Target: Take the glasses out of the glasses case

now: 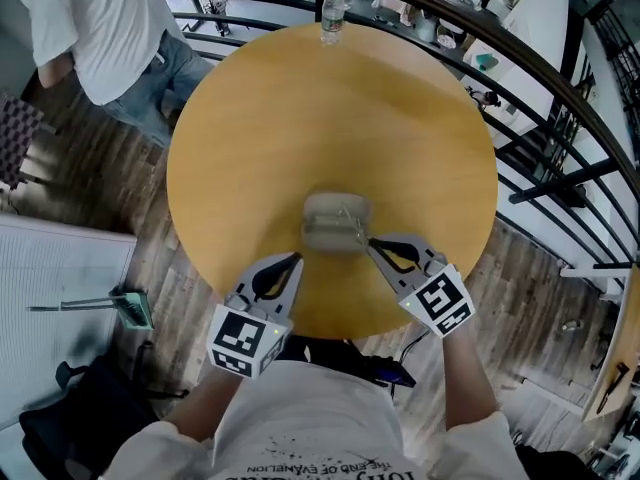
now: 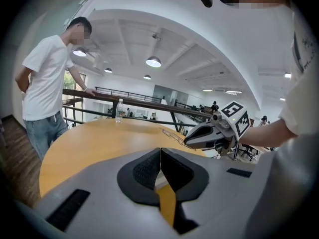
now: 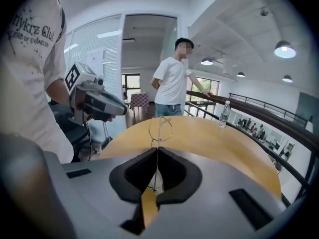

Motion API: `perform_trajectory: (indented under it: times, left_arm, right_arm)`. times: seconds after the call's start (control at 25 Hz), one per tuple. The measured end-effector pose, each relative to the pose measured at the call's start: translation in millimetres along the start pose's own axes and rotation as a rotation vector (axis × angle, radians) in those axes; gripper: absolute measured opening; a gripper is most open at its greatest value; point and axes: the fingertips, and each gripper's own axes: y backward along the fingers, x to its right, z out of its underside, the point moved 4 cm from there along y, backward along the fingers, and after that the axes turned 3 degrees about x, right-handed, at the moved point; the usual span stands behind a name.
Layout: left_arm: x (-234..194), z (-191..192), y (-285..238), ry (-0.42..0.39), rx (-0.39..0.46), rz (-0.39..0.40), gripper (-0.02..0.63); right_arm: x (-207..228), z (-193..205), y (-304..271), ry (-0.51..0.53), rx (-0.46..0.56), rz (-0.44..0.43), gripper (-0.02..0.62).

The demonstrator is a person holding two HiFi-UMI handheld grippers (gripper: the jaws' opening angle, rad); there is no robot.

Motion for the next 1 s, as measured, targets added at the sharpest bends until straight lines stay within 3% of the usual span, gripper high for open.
perform_trajectory:
  times: [0.48, 0.8, 1.0]
  left_arm:
    - [33.6, -13.1, 31.6, -0.02, 0.044, 0.028, 0.025]
    - [50.7, -17.1, 36.6, -0.04, 0.045, 0.067, 0.025]
    - [56.3, -18.1, 40.0, -0.041, 0.051, 0.071, 0.024]
  right_arm:
    - [-48.6, -34.4, 73.1, -0.186, 0.137, 0.184, 0.031]
    - [-63.6, -55.3, 88.1, -0.27, 0.232, 0.254, 0.031]
    - [-71.9, -56.5, 86.6, -0.305, 0.251, 0.254, 0.031]
